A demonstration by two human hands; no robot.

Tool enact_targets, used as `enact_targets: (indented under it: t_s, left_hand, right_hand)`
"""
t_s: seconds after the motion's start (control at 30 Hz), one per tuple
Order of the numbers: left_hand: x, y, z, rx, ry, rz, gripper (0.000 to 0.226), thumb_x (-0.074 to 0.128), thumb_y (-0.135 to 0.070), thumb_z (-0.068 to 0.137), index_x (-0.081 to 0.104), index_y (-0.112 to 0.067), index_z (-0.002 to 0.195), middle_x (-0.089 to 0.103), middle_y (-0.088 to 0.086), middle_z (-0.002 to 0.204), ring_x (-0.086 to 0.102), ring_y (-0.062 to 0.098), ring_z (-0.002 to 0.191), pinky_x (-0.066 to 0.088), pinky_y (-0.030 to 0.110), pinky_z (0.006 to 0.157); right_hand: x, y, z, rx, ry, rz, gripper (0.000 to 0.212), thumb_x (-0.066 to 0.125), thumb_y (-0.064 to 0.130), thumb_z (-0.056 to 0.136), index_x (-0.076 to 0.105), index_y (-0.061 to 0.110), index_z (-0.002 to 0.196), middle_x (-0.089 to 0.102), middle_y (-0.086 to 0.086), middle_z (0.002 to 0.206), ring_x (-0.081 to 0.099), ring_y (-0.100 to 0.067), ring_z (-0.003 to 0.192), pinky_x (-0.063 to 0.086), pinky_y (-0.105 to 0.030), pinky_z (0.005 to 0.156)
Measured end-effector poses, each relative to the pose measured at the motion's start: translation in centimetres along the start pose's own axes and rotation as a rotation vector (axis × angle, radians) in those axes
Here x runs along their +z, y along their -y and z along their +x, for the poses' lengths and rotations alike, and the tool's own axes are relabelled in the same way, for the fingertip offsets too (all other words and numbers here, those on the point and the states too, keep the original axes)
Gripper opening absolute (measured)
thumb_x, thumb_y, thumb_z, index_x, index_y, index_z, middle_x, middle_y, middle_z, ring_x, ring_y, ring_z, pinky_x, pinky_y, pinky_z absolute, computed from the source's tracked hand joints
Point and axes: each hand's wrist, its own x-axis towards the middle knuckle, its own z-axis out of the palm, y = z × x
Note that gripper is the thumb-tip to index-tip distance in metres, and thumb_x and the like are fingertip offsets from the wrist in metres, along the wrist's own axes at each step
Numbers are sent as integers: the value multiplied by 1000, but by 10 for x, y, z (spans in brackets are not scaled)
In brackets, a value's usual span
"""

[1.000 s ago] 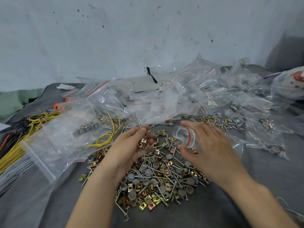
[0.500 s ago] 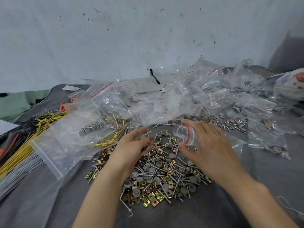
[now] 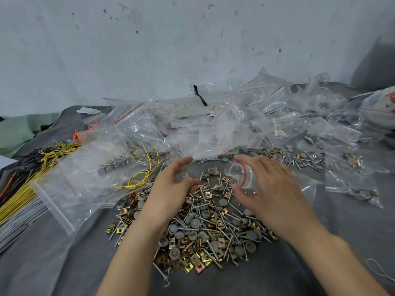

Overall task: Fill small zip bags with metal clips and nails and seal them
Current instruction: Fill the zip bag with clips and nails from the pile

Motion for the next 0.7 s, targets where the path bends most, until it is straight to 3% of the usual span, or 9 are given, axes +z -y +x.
enact_targets:
  t_s: [0.07,0.17,0.33,0.5,0.7]
  left_hand:
    - [-1,-3,-1,45,41,34,46,52,5,96,60,-28,126,56,-8,125,72,7,91,56,23,87]
    - [-1,-5,-1,91,86,74,38,56,1,95,63,-27,121,67,-6,117,71,1,93,51,10,78]
    - [-2,-4,4,82,51,-101,29,58,2,94,64,-17,115,77,3,97,74,12,90,52,13,74]
    - [-7,-2,9,-31,82,-401,31,56,5,94,63,-12,118,76,10,101,72,16,84,57,21,70]
    - [-11,-1,8,-108,188,-567,36,50,9,92,63,-10,120,74,11,111,69,12,77,56,20,63]
  right_hand:
    - [2,1,3,-4,-3,6,54,58,48,89,46,29,138,59,9,119,57,-18,112,35,-37,108]
    - [3,1,7,-18,1,7,56,59,48,88,46,27,138,60,7,118,58,-18,110,38,-40,109]
    - [5,-1,10,-27,5,2,57,62,47,87,46,26,138,60,7,117,59,-19,109,40,-42,109]
    - [7,-2,9,-42,2,-1,57,61,47,87,44,27,138,60,9,118,57,-16,110,38,-40,109]
    - [7,-2,9,-48,5,-17,57,59,49,87,44,27,138,60,8,118,57,-16,110,37,-40,110]
